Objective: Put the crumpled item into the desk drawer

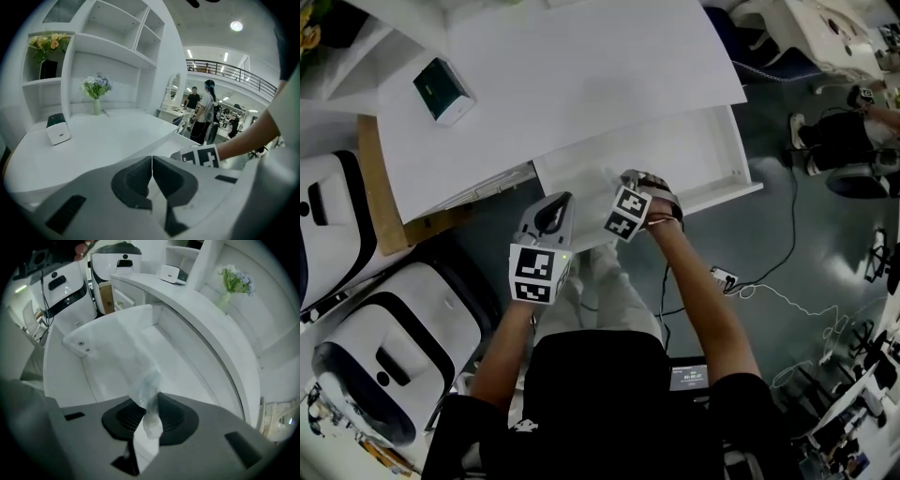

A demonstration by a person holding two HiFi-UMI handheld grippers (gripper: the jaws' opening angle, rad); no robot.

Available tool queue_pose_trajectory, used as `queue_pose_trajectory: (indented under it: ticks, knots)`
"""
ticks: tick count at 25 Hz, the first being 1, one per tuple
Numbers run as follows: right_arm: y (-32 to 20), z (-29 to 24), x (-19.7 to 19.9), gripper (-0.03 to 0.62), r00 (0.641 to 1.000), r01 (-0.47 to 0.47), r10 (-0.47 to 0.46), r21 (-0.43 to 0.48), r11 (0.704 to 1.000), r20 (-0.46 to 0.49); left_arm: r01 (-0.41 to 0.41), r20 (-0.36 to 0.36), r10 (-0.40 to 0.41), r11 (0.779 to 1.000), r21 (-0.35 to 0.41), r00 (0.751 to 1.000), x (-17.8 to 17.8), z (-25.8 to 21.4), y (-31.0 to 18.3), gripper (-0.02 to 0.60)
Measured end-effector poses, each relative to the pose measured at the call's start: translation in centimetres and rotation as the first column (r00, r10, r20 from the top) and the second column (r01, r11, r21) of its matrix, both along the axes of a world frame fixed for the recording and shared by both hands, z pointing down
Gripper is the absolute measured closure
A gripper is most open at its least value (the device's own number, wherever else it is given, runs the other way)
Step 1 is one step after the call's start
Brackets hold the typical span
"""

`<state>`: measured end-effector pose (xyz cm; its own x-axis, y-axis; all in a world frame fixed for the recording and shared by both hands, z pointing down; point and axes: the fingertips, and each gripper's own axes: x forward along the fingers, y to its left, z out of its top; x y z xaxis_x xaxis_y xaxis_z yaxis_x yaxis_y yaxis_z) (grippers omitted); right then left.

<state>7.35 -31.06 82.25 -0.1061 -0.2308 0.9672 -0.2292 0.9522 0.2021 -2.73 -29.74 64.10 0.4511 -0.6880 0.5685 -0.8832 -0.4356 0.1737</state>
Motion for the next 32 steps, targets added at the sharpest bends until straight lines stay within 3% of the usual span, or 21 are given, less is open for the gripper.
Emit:
queue_pose_trajectory:
  ticks: [13,21,32]
  knots:
    - [0.4,1.7,-0.1,0.482,1.000,0.005,-0.005,-0.026,1.000,-0.011,-0.010,0.020,0.010,1.000,-0.003,1.000,0.0,0.9,0.4,0.574]
    - [1.4,1.7,-0.1,0.365,0.999,-0.037,0.039,-0.089,0.995,0.015,-0.016,0.016,0.016,1.000,0.008,1.000,0.4,0.5,0.2,0.574]
    - [2.8,0.6,-0.4,0.264,0.995,-0.058,0.069,-0.168,0.984,0.065,-0.031,0.020,0.031,0.999,0.016,0.999,0.8,0.0,0.5,0.574]
